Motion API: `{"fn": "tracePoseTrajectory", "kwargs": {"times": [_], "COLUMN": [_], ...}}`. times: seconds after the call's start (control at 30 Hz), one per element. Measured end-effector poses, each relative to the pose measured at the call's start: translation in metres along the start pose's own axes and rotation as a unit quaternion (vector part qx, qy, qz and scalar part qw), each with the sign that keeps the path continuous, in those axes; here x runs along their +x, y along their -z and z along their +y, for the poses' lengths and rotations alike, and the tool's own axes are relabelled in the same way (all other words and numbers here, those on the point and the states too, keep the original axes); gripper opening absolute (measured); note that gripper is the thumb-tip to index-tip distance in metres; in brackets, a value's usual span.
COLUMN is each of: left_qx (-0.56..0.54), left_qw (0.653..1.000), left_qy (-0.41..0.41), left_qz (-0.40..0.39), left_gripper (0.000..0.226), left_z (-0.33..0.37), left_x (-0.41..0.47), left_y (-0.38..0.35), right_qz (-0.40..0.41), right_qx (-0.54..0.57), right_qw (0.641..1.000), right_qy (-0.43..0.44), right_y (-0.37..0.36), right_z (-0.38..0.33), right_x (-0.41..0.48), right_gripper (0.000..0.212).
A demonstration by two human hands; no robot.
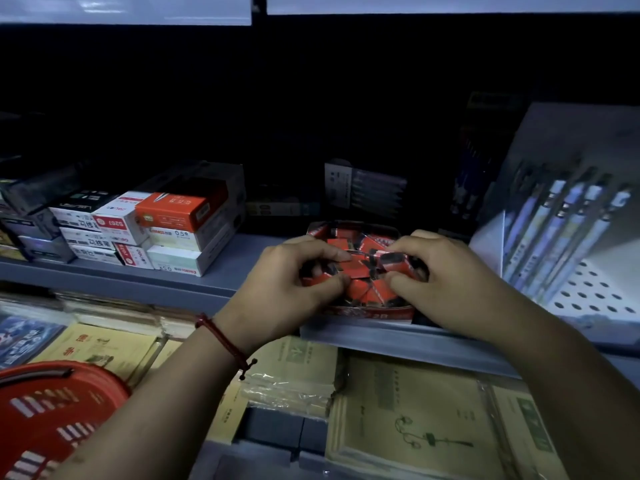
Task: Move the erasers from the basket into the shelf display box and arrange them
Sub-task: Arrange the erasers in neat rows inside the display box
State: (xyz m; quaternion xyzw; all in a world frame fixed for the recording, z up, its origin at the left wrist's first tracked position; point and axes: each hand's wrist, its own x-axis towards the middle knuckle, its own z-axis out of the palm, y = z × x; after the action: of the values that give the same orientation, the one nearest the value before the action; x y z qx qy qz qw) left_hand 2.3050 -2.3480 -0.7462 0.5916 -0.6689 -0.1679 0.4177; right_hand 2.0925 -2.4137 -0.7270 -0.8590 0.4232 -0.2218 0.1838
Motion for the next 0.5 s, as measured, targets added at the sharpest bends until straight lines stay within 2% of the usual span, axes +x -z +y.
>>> {"fn": "tracePoseTrajectory", "kwargs": {"times": [0.1,0.2,0.3,0.4,0.5], "left_qx": [0.030,0.088,0.119,0.127,0.126], "left_qw": [0.999,0.995,0.990,0.988,0.989], "left_qy": [-0.020,-0.051,-0.076,-0.075,-0.058], "left_qz": [0.037,0.016,0.030,0.050,0.060], "left_gripper": [0.025,0.020,0.024,0.029,0.026], "left_z": [-0.0048,-0.0070,-0.0099,-0.0115,-0.0104], "left_x": [0.0020,0.0020,0.0031,0.0056,0.0086], "left_y": [0.0032,0.0058,0.0061,0.0051,0.0057], "right_qz": [0.024,0.022,0.023,0.061,0.088], "right_qx": [0.011,0.003,0.011,0.026,0.051], "right_qw": [1.000,1.000,1.000,0.998,0.995], "right_qy": [0.009,0.009,0.004,0.012,0.023], "right_y": [-0.0037,-0.0072,-0.0077,-0.0081,-0.0087], "right_z": [0.0052,0.0074,0.0064,0.0055,0.0063], "right_x": [-0.0003,-0.0005,0.0000,0.0020,0.0050], "right_gripper": [0.021,0.039,0.044,0.039,0.023]}}
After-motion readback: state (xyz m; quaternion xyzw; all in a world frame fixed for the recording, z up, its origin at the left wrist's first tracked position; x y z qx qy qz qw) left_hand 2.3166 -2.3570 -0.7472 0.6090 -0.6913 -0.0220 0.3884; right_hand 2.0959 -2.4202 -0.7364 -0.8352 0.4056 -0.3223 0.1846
